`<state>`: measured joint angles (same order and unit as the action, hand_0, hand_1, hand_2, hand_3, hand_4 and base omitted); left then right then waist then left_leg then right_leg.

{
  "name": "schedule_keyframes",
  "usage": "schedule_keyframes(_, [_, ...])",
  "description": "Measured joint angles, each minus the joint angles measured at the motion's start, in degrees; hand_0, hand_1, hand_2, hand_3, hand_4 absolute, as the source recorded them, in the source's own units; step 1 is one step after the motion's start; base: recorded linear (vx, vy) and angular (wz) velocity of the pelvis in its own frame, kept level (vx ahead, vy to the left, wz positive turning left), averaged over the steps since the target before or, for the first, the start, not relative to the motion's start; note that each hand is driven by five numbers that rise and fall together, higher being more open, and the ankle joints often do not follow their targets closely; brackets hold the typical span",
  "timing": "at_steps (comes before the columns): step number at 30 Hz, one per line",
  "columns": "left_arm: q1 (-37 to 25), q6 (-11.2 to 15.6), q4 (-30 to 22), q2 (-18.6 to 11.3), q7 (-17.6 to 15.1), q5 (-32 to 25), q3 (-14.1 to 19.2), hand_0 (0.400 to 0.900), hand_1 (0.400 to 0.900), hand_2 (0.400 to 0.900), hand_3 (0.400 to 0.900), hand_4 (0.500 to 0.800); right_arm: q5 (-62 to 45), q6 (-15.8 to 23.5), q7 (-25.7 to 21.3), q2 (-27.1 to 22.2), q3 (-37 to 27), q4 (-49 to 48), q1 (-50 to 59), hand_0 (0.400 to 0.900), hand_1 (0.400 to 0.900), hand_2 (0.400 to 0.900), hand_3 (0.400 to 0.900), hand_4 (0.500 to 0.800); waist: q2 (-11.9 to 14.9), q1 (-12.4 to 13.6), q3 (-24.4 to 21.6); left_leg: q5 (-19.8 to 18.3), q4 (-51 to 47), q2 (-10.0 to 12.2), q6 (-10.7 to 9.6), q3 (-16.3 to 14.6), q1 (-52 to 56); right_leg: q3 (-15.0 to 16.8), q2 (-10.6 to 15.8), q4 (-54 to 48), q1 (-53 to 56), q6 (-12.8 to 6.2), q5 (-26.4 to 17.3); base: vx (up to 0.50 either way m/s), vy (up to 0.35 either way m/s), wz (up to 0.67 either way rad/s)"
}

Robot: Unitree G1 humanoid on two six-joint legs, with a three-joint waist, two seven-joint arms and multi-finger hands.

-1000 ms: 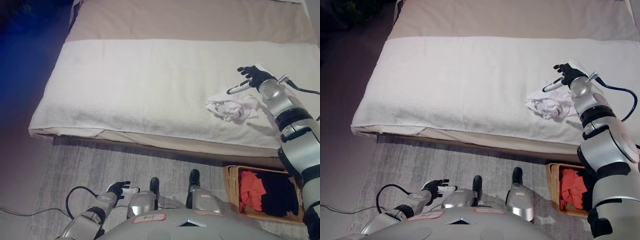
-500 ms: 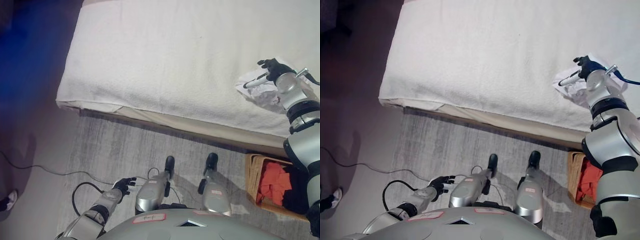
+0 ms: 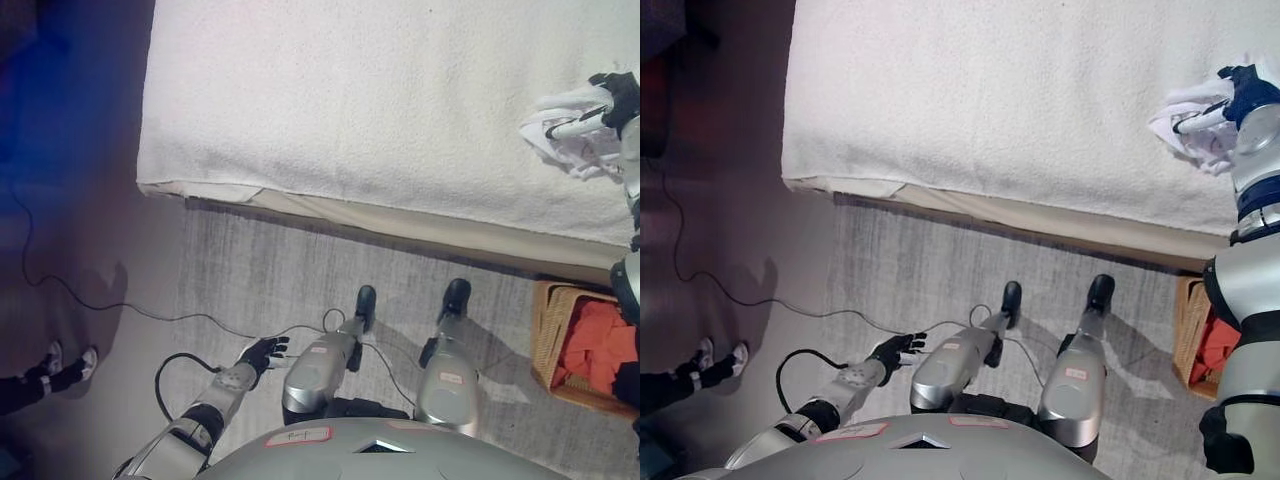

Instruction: Put the clothes on the bed into the basket.

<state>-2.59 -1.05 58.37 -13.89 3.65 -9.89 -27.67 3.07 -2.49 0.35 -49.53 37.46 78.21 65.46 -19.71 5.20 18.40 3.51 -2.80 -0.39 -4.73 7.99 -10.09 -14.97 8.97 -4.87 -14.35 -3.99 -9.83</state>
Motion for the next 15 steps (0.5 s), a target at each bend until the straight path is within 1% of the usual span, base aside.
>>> schedule_keyframes(1, [-0.02,-0.02,-0.13,-0.01,0.01,0.00,0.00,0.900,0.900,0.900,0.900,0.800,0.00,0.21,-0.05,0.00,-0.20,0.32,0.14,0.500,0.500,0.500,0.500,0.560,-0.06,-0.03,0.08,0.00,-0.02,-0.02,0.00,-0.05,0.00,0.09,0.01,0.00,-0.06,0.00,0.00,-0.01,0.020,-0.06])
schedule_keyframes(2, [0.02,-0.04,-0.37,-0.10,0.12,-0.02,0.00,0.900,0.900,0.900,0.900,0.800,0.00,0.35,-0.01,-0.02,-0.27,0.51,0.18,0.400,0.400,0.400,0.400,0.500,-0.08,-0.01,0.09,0.00,-0.02,-0.03,0.00,-0.14,0.00,0.17,0.27,0.00,-0.12,0.00,0.00,0.00,0.022,-0.07])
schedule_keyframes(8, [0.01,-0.03,-0.83,-0.19,0.31,-0.04,0.00,0.900,0.900,0.900,0.900,0.800,0.00,0.12,-0.02,-1.53,-1.84,0.75,1.36,0.400,0.400,0.400,0.400,0.500,-0.34,-0.03,0.22,0.01,-0.02,-0.16,0.00,-0.69,0.04,0.59,0.37,-0.01,-0.27,-0.03,0.02,0.01,0.009,-0.03])
schedule_keyframes(10, [0.01,-0.01,-0.84,-0.19,0.41,-0.05,0.00,0.900,0.900,0.900,0.900,0.800,0.00,0.00,0.15,-1.68,-1.85,1.49,1.36,0.400,0.400,0.400,0.400,0.500,-0.40,-0.05,0.25,0.02,-0.02,-0.19,0.00,-0.80,0.04,0.72,0.41,-0.01,-0.32,-0.03,0.02,0.00,0.000,0.00])
schedule_keyframes(12, [0.01,-0.01,-0.84,-0.19,0.47,-0.06,0.00,0.900,0.900,0.900,0.900,0.800,-0.02,-0.92,0.57,-1.66,-1.85,2.32,1.30,0.400,0.400,0.400,0.400,0.500,-0.42,-0.10,0.26,0.02,-0.02,-0.28,-0.01,-0.99,0.04,0.91,0.46,-0.01,-0.43,-0.02,0.02,0.00,0.005,-0.02])
schedule_keyframes(15, [0.00,-0.01,-0.83,-0.19,0.47,-0.06,0.00,0.900,0.900,0.900,0.900,0.800,-0.04,-1.00,1.31,-1.65,-1.86,2.68,1.30,0.400,0.400,0.400,0.400,0.500,-0.42,-0.14,0.26,0.02,-0.02,-0.41,-0.01,-1.29,0.05,1.26,0.55,-0.01,-0.54,-0.03,0.01,0.00,0.003,-0.01])
